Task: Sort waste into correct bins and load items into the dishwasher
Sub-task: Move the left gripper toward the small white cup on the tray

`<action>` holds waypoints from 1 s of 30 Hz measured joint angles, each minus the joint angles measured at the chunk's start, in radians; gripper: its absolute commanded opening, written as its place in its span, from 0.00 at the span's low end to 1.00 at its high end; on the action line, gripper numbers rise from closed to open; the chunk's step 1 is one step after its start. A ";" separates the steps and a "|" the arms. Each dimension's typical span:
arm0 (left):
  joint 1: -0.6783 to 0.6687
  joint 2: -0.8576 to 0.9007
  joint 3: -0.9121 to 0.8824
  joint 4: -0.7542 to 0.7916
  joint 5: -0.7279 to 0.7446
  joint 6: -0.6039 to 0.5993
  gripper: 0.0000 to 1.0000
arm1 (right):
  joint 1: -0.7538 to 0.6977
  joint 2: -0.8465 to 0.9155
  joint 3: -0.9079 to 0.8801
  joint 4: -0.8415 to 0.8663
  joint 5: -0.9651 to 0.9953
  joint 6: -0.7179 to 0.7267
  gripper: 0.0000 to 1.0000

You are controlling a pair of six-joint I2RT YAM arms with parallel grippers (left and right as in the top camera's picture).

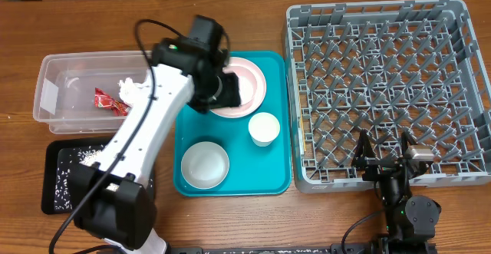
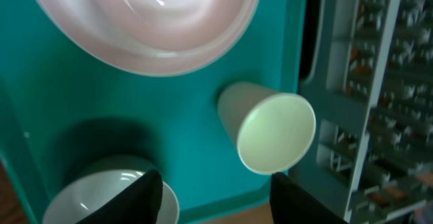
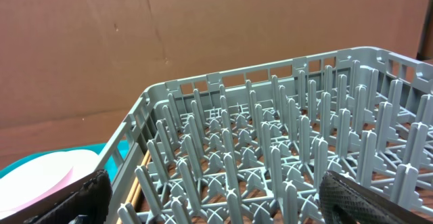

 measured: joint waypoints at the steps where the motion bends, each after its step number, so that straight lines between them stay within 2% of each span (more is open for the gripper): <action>1: -0.020 0.001 -0.006 -0.004 0.005 0.010 0.53 | 0.000 0.000 0.000 0.000 0.000 0.000 1.00; 7: -0.121 0.003 -0.080 0.000 0.019 0.035 0.53 | 0.000 0.000 0.000 0.000 0.000 0.000 1.00; 12: -0.161 0.004 -0.153 0.101 0.006 0.029 0.54 | 0.000 0.000 0.000 0.000 0.000 0.000 1.00; 20: -0.196 0.004 -0.272 0.259 -0.043 -0.047 0.54 | 0.000 0.000 0.000 0.000 0.000 0.000 1.00; 27: -0.196 0.004 -0.304 0.294 -0.067 -0.085 0.46 | 0.000 0.000 0.000 0.000 0.000 0.000 1.00; 30: -0.196 0.004 -0.304 0.295 -0.069 -0.089 0.37 | 0.000 0.000 0.000 0.000 0.000 0.000 1.00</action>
